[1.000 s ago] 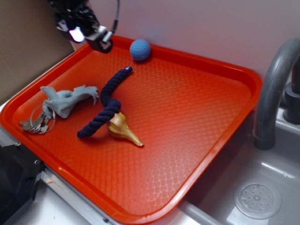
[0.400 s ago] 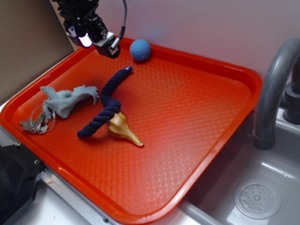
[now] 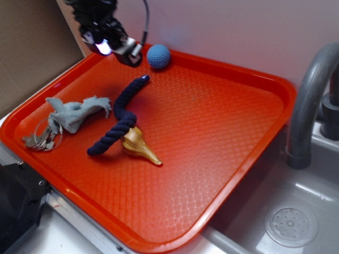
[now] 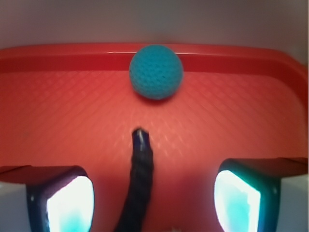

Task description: Grab the blue ball.

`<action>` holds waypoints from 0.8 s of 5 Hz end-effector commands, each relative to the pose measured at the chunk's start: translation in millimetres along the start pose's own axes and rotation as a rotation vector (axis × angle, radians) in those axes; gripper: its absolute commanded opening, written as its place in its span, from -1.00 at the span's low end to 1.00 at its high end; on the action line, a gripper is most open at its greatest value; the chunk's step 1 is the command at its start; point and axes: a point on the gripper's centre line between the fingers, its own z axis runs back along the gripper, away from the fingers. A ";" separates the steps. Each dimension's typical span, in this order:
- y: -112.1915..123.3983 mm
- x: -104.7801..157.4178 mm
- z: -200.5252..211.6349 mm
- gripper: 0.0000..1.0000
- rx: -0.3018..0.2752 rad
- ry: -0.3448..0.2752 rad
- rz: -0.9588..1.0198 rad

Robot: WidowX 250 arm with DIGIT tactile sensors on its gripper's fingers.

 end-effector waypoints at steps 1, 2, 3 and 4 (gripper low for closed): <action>7.9 44.3 -16.5 1.00 0.006 -0.141 -0.009; 8.1 63.3 -32.4 1.00 0.019 -0.141 -0.019; 9.9 72.8 -40.4 -0.51 0.065 -0.138 -0.019; 13.0 68.2 -33.0 -1.00 0.049 -0.114 -0.005</action>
